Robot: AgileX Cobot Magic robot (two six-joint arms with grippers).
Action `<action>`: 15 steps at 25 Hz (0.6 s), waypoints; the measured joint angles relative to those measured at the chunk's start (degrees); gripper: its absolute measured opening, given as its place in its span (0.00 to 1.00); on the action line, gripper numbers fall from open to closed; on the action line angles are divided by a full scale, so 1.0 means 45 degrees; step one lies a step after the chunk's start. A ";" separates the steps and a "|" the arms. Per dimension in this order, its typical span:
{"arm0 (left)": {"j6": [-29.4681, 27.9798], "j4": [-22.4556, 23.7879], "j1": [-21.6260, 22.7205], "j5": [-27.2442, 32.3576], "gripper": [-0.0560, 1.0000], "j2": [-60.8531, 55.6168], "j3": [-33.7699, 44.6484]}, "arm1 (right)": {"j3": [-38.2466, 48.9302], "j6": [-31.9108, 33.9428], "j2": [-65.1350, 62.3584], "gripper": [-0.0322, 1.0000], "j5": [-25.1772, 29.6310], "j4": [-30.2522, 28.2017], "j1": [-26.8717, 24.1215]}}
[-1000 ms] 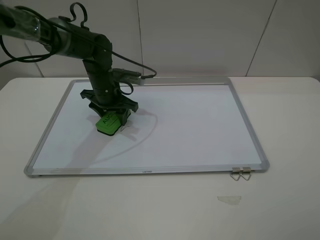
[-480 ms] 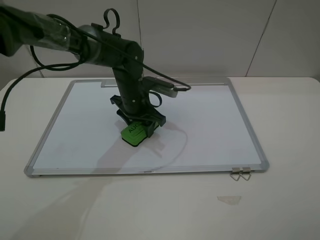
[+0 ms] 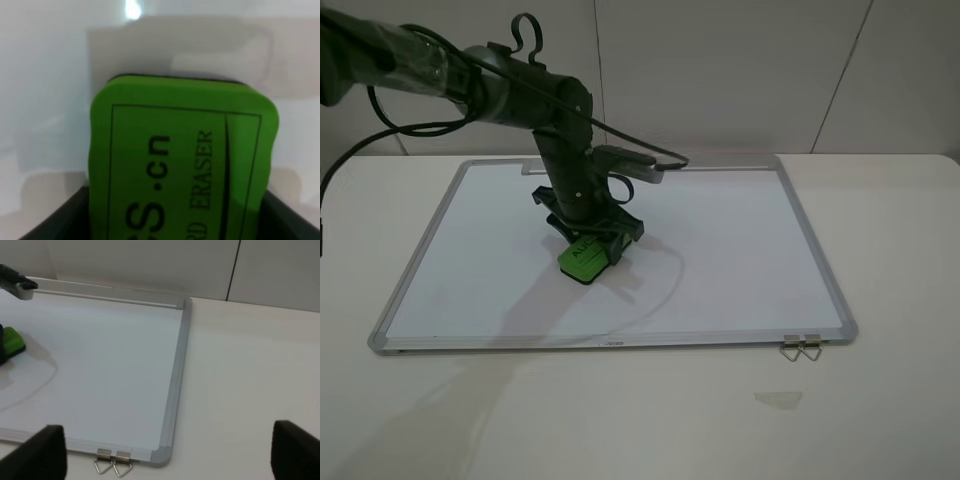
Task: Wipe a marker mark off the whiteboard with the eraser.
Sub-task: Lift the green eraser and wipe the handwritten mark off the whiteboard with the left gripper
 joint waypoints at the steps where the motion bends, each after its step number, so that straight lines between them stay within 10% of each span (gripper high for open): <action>1: 0.0000 0.0136 0.0241 0.0000 0.62 0.0011 0.0000 | 0.0000 0.0000 0.0000 0.82 0.0000 0.0000 0.0000; 15: 0.0618 0.0551 0.0602 0.0215 0.62 0.0023 0.0000 | 0.0000 0.0000 0.0000 0.82 0.0000 0.0000 0.0000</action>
